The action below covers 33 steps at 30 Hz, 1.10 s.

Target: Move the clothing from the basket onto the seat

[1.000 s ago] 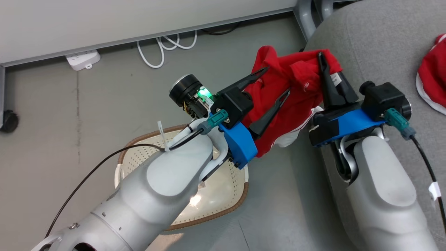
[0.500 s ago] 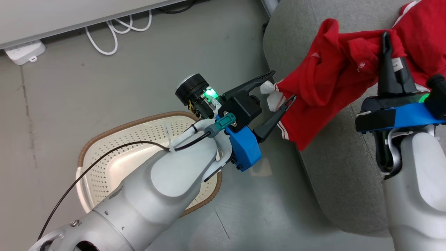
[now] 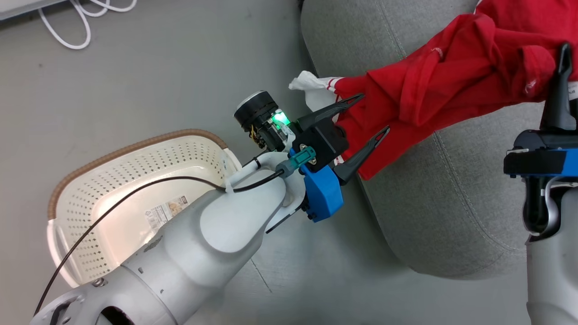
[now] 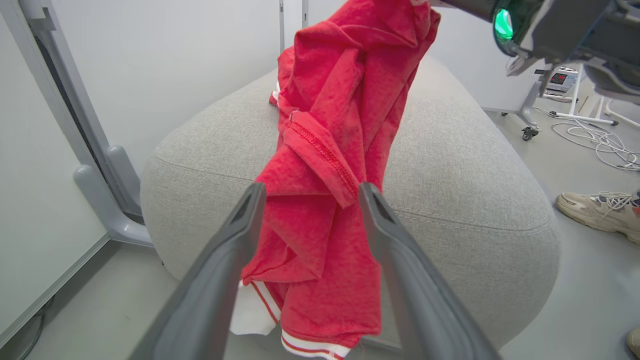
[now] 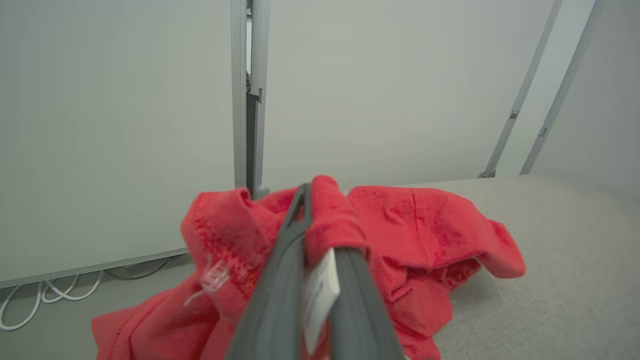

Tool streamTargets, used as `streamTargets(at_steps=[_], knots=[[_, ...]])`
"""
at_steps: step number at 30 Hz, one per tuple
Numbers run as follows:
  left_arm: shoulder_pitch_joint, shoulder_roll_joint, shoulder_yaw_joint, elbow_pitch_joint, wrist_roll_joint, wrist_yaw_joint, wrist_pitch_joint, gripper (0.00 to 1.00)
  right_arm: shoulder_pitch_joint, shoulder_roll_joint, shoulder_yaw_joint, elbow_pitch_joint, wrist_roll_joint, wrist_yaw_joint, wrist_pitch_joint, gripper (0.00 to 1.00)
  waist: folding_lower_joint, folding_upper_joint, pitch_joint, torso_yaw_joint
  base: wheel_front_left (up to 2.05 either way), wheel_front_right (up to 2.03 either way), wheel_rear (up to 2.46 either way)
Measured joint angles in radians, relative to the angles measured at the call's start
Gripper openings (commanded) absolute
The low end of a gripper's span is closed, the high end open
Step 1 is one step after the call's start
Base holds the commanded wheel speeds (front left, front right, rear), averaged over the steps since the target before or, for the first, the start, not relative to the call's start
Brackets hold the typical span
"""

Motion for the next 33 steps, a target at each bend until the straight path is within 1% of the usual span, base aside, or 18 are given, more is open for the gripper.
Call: streamTargets(at_steps=[9,16,20,27,33], knots=[[-0.018,0.0,-0.022,0.008,0.001,-0.002,0.002,1.0,0.029,0.018,-0.029,-0.017,0.003,0.0,0.0,0.0,0.0,0.0,0.046,-0.032,0.0,0.0,0.0],[-0.023,0.0,-0.027,0.01,-0.003,-0.002,0.0,1.0,0.033,0.025,-0.029,-0.019,0.002,0.0,0.0,0.0,0.0,0.0,0.052,-0.028,0.0,0.0,0.0],[-0.029,0.001,-0.022,0.014,-0.009,0.007,-0.001,1.0,0.014,0.01,-0.02,-0.041,0.002,0.0,0.0,0.0,0.0,0.0,0.052,-0.023,0.0,0.0,0.0],[-0.049,0.01,-0.013,0.01,-0.011,0.017,-0.005,1.0,-0.085,-0.083,-0.011,-0.095,-0.002,0.0,0.0,0.0,0.0,0.0,0.073,-0.012,0.0,0.0,0.0],[-0.071,0.018,-0.014,0.004,-0.008,0.023,-0.007,1.0,-0.226,-0.214,-0.034,-0.121,0.008,0.0,0.0,0.0,0.0,0.0,0.116,0.007,0.0,0.0,0.0]])
